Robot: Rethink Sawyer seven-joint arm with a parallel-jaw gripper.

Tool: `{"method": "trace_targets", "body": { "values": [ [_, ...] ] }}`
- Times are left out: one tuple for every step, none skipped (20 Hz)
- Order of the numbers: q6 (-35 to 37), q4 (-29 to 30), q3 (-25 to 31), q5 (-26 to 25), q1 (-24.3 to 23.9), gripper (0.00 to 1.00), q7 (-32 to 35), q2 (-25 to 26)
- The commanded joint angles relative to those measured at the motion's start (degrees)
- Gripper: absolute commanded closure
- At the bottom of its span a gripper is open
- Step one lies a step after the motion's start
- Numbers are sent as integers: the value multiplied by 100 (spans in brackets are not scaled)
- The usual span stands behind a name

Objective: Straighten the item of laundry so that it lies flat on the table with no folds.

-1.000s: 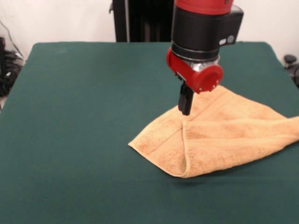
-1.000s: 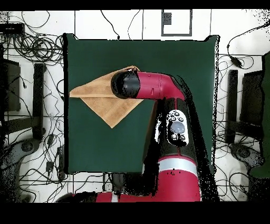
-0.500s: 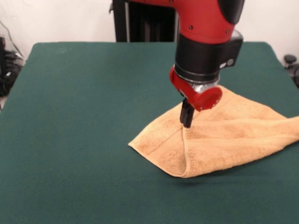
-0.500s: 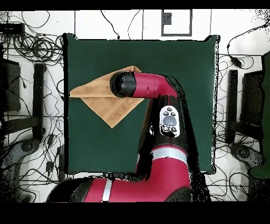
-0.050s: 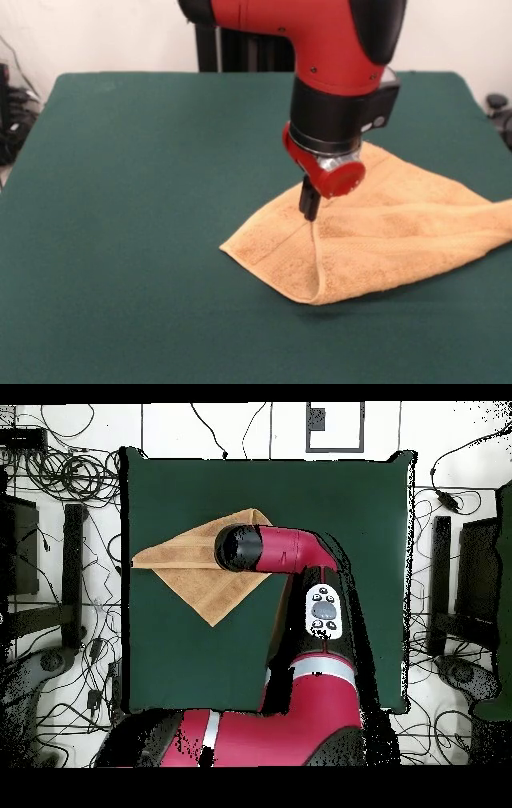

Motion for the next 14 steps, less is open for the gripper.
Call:
{"method": "trace_targets", "body": {
  "values": [
    [657, 302, 385, 227, -25, 100, 8, -86],
    [627, 309, 394, 219, -38, 100, 1, -80],
    [609, 298, 401, 206, -43, 100, -9, -72],
    [575, 270, 421, 197, -84, 100, -41, -34],
    [541, 254, 431, 193, -94, 100, -41, -16],
    [548, 238, 436, 192, -103, 100, -48, -11],
    [559, 222, 431, 193, -102, 100, -35, -10],
    [561, 220, 434, 200, -92, 100, -16, -17],
    [563, 217, 436, 206, -82, 100, 3, -24],
    [573, 218, 436, 210, -94, 100, 6, -28],
    [630, 203, 435, 211, -99, 100, -5, -38],
    [687, 188, 433, 212, -104, 100, -16, -47],
    [757, 169, 449, 235, -121, 100, -26, -63],
    [836, 156, 467, 263, -131, 100, -31, -92]
  ]
}}
